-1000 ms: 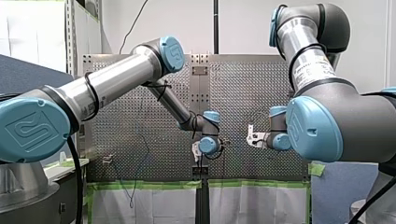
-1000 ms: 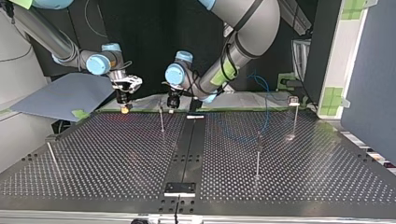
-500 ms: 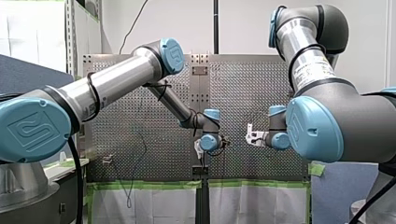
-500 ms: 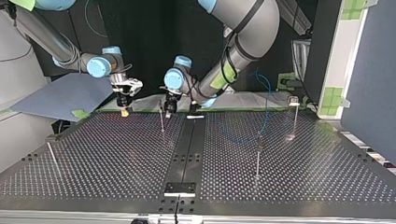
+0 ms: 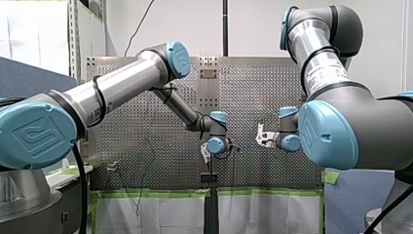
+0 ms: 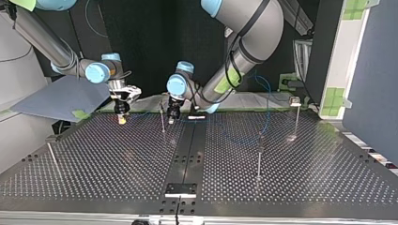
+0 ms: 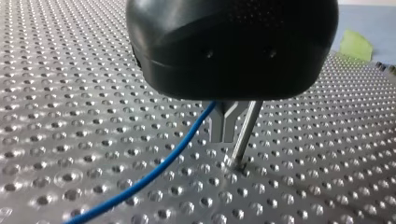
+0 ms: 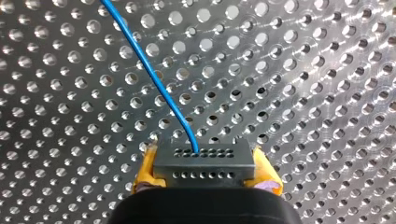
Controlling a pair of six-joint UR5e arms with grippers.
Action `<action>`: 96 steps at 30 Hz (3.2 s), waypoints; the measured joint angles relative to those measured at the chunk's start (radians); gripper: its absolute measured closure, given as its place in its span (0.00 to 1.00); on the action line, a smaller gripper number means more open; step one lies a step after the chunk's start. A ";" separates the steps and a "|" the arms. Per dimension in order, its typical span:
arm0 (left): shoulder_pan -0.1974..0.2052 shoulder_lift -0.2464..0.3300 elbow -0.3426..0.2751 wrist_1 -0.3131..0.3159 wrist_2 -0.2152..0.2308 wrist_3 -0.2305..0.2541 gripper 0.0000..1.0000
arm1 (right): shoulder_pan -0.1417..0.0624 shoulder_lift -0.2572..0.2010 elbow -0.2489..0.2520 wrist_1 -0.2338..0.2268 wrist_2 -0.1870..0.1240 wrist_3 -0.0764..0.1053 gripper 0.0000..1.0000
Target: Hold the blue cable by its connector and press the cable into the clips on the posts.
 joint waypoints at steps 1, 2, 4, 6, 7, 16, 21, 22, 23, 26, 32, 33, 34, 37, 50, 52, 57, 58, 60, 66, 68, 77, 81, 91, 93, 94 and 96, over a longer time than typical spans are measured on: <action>0.002 0.000 0.001 -0.001 -0.002 0.001 1.00 | 0.000 0.000 -0.002 0.000 0.000 0.001 1.00; 0.003 0.000 0.001 -0.003 -0.003 0.003 1.00 | -0.001 0.000 -0.005 0.000 0.000 0.001 1.00; 0.006 0.000 0.002 -0.008 -0.005 0.011 1.00 | -0.002 0.001 -0.009 0.000 0.000 0.002 1.00; 0.008 0.000 0.002 -0.011 -0.006 0.019 1.00 | -0.002 0.001 -0.013 0.000 0.000 0.004 1.00; 0.009 0.000 0.002 -0.012 -0.006 0.021 1.00 | -0.003 0.001 -0.015 0.000 0.000 0.005 1.00; 0.013 0.000 0.002 -0.015 -0.015 0.029 1.00 | -0.007 0.002 -0.027 0.003 -0.002 0.008 1.00; 0.013 0.000 0.003 -0.029 -0.026 0.040 0.84 | -0.009 0.003 -0.027 0.003 -0.002 0.008 1.00; 0.013 0.001 0.003 -0.033 -0.029 0.043 0.68 | -0.009 0.003 -0.027 0.004 -0.002 0.008 1.00; 0.013 0.001 0.003 -0.037 -0.031 0.046 0.60 | -0.009 0.003 -0.028 0.004 -0.002 0.008 1.00; 0.013 0.001 0.002 -0.055 -0.039 0.061 0.56 | -0.009 0.003 -0.028 0.008 -0.002 0.006 1.00; 0.011 0.001 0.003 -0.102 -0.050 0.105 0.47 | -0.009 0.003 -0.028 0.015 -0.004 0.003 1.00; 0.010 0.002 0.003 -0.112 -0.046 0.115 0.47 | -0.009 0.003 -0.028 0.016 -0.004 0.003 1.00; 0.010 0.002 0.003 -0.118 -0.042 0.123 0.36 | -0.009 0.003 -0.028 0.016 -0.004 0.002 1.00; 0.010 0.002 0.002 -0.135 -0.017 0.149 0.07 | -0.009 0.003 -0.028 0.018 -0.005 0.001 1.00; -0.003 0.004 0.003 -0.225 -0.058 0.161 0.00 | -0.010 0.003 -0.028 0.026 -0.012 0.001 1.00; -0.005 0.007 0.002 -0.242 -0.075 0.157 0.00 | -0.010 0.003 -0.028 0.028 -0.012 0.001 1.00; -0.012 0.039 0.003 -0.250 -0.080 0.156 0.00 | -0.010 0.003 -0.028 0.032 -0.013 0.002 1.00; -0.015 0.045 0.002 -0.246 -0.080 0.154 0.00 | -0.010 0.003 -0.028 0.033 -0.013 0.002 1.00; -0.022 0.062 0.002 -0.235 -0.081 0.146 0.00 | -0.010 0.003 -0.028 0.034 -0.013 0.002 1.00; -0.061 0.101 0.002 -0.241 -0.106 0.127 0.00 | -0.010 0.003 -0.028 0.039 -0.014 0.003 1.00; -0.077 0.104 0.001 -0.245 -0.118 0.117 0.00 | -0.010 0.003 -0.028 0.040 -0.014 0.002 1.00; -0.130 0.107 0.001 -0.282 -0.173 0.103 0.00 | -0.009 0.003 -0.028 0.042 -0.020 0.001 1.00; -0.130 0.107 -0.013 -0.293 -0.203 0.105 0.00 | -0.009 0.004 -0.028 0.042 -0.020 0.001 1.00; -0.122 0.108 -0.050 -0.298 -0.276 0.168 0.00 | -0.010 0.003 -0.027 0.049 -0.021 -0.002 1.00; -0.126 0.108 -0.050 -0.299 -0.273 0.178 0.00 | -0.010 0.004 -0.027 0.052 -0.021 -0.003 1.00; -0.128 0.108 -0.050 -0.299 -0.268 0.181 0.00 | -0.010 0.004 -0.027 0.052 -0.021 -0.003 1.00; -0.133 0.108 -0.050 -0.299 -0.253 0.187 0.00 | -0.010 0.004 -0.027 0.053 -0.021 -0.003 1.00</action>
